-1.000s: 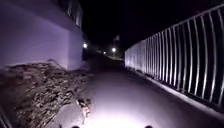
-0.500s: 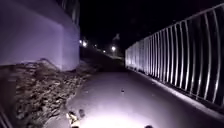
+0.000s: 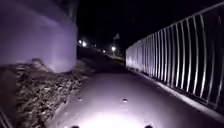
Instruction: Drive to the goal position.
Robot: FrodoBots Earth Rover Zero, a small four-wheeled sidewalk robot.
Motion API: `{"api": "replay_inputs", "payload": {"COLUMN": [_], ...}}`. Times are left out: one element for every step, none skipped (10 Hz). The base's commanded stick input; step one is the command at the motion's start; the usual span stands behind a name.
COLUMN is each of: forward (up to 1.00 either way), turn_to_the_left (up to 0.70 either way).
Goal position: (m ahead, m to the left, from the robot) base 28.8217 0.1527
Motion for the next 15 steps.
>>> {"api": "replay_inputs", "payload": {"forward": [0.7, 0.7, 0.7, 0.7, 0.7, 0.7, 0.7, 0.7, 0.7, 0.7, 0.7, 0.7, 0.7, 0.7, 0.7], "turn_to_the_left": [0.0, 0.0, 0.0, 0.0, 0.0, 0.0, 0.0, 0.0, 0.0, 0.0, 0.0, 0.0, 0.0, 0.0, 0.04]}}
